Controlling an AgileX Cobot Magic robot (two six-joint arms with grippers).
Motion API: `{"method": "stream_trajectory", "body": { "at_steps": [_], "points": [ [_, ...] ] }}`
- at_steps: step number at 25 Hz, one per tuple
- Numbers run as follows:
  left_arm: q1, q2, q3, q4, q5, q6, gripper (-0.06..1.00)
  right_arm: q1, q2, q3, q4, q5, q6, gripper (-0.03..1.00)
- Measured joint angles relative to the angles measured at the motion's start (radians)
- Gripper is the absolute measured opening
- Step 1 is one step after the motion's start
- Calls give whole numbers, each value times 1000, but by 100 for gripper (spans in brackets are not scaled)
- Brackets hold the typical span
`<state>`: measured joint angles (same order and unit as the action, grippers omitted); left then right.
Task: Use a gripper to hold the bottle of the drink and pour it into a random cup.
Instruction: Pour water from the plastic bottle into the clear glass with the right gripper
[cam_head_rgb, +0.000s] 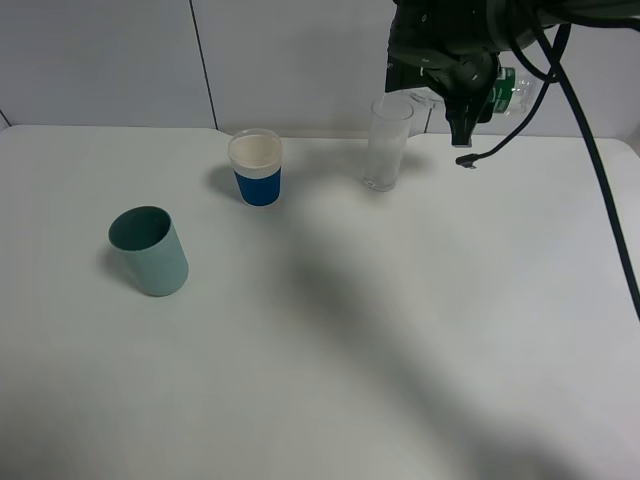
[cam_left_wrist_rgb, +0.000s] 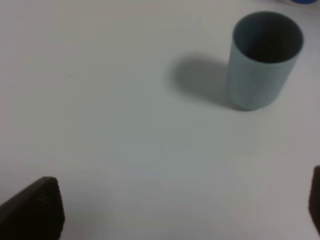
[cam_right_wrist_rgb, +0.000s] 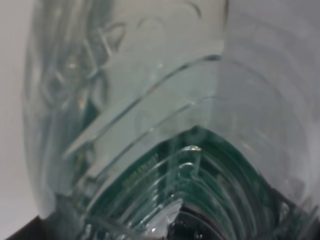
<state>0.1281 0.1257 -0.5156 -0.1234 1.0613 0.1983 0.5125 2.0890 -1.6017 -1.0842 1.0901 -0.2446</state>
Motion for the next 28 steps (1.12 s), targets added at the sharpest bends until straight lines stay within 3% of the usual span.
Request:
{"method": "stream_trajectory", "body": {
  "at_steps": [28],
  "points": [
    [0,0,0,0,0,0,99,0,0,0,-13,1,-45,55]
  ]
}}
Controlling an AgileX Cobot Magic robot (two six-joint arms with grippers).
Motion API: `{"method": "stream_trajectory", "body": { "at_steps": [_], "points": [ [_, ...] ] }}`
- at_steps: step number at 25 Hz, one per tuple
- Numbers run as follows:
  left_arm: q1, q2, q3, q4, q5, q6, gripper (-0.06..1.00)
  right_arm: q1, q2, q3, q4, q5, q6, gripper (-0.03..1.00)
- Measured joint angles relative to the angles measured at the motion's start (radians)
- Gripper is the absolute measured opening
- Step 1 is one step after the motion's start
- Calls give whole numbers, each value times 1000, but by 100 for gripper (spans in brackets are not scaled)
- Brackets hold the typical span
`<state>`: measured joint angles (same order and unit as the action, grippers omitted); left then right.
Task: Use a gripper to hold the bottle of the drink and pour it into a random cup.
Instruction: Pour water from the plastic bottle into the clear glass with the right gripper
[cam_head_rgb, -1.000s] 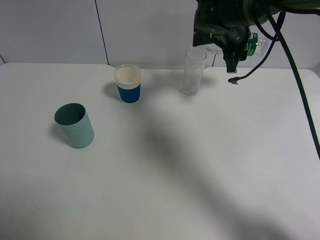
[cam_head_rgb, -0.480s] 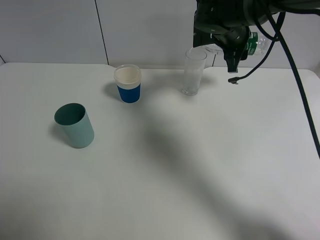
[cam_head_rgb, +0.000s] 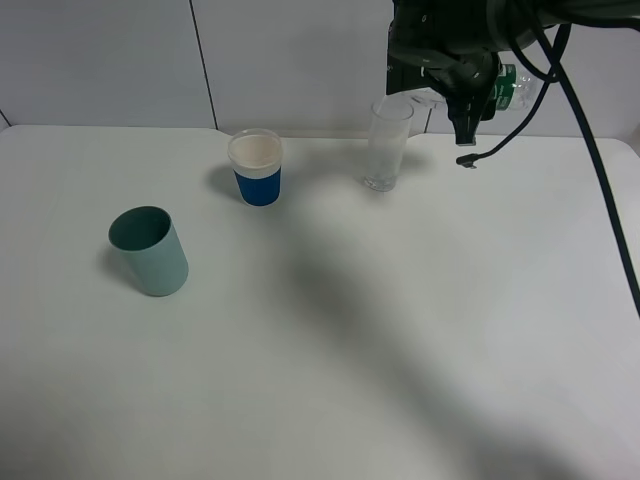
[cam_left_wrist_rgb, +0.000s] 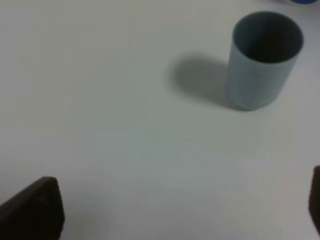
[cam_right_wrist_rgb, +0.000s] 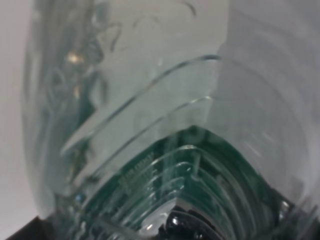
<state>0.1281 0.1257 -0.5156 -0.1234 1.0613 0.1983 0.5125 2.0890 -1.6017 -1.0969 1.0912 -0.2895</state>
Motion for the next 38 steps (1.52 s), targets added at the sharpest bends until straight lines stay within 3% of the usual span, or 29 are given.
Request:
{"method": "stream_trajectory", "body": {
  "at_steps": [38],
  "points": [
    [0,0,0,0,0,0,99,-4,-28,73,-2,-1,-34,55]
  ]
}}
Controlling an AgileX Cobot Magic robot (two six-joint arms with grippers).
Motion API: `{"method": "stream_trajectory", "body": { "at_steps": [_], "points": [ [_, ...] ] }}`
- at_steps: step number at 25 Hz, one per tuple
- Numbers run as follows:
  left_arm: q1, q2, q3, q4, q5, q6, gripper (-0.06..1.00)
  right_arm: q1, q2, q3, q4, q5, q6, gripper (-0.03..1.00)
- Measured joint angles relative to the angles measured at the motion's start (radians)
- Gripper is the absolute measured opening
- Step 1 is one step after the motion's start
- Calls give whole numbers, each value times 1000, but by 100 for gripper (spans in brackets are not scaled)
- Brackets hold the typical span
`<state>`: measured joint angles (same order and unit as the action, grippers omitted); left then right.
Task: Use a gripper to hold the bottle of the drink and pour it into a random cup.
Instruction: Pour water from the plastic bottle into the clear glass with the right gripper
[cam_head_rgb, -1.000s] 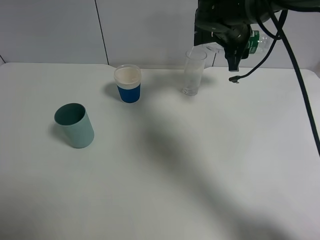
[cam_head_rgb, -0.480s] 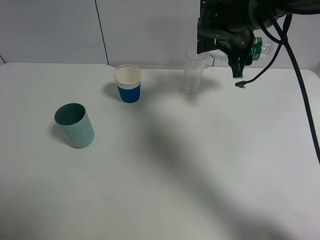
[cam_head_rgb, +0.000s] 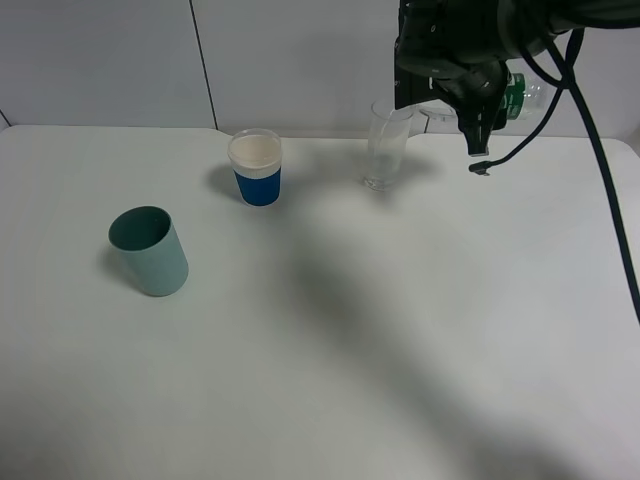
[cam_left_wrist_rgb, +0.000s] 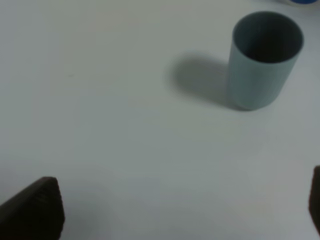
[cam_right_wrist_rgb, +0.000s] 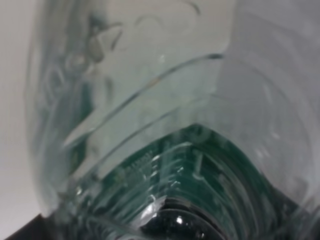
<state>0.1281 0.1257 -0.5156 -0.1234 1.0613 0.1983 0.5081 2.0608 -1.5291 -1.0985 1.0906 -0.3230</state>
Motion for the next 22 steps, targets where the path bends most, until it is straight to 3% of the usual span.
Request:
{"method": "stream_trajectory", "body": {
  "at_steps": [22],
  "points": [
    [0,0,0,0,0,0,99,0,0,0,-33,29,-7,55]
  ]
}}
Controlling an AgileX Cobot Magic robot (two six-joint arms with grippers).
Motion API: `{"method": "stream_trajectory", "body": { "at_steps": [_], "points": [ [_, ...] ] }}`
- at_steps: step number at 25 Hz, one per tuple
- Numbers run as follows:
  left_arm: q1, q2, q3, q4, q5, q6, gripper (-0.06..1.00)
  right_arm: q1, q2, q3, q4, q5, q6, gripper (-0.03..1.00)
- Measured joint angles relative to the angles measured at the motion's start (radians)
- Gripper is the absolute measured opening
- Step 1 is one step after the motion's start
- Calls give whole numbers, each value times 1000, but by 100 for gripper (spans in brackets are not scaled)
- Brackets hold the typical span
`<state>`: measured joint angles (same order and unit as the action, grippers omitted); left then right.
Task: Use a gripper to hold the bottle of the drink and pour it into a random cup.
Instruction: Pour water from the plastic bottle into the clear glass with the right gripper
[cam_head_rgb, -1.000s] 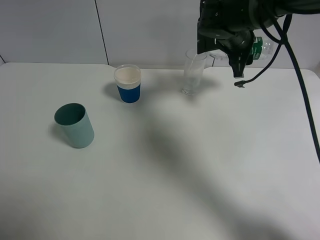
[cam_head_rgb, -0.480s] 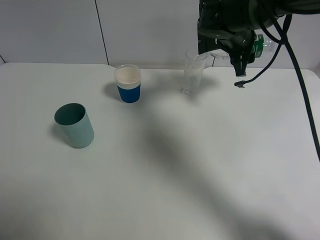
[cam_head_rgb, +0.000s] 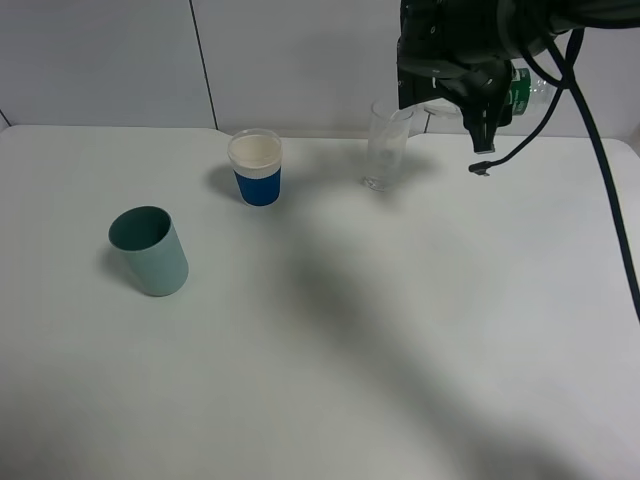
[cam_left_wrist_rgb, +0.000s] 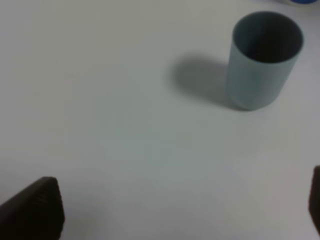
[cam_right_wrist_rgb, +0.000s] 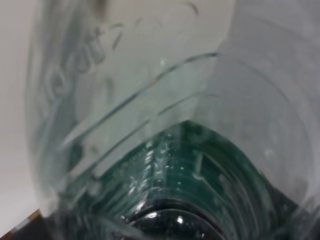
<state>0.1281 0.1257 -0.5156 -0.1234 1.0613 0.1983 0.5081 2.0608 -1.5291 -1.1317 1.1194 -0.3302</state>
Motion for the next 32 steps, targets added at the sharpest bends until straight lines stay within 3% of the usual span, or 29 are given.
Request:
{"method": "stream_trajectory", "body": {
  "at_steps": [32],
  "points": [
    [0,0,0,0,0,0,99,-9,0,0,-15,27,0,55]
  ]
}}
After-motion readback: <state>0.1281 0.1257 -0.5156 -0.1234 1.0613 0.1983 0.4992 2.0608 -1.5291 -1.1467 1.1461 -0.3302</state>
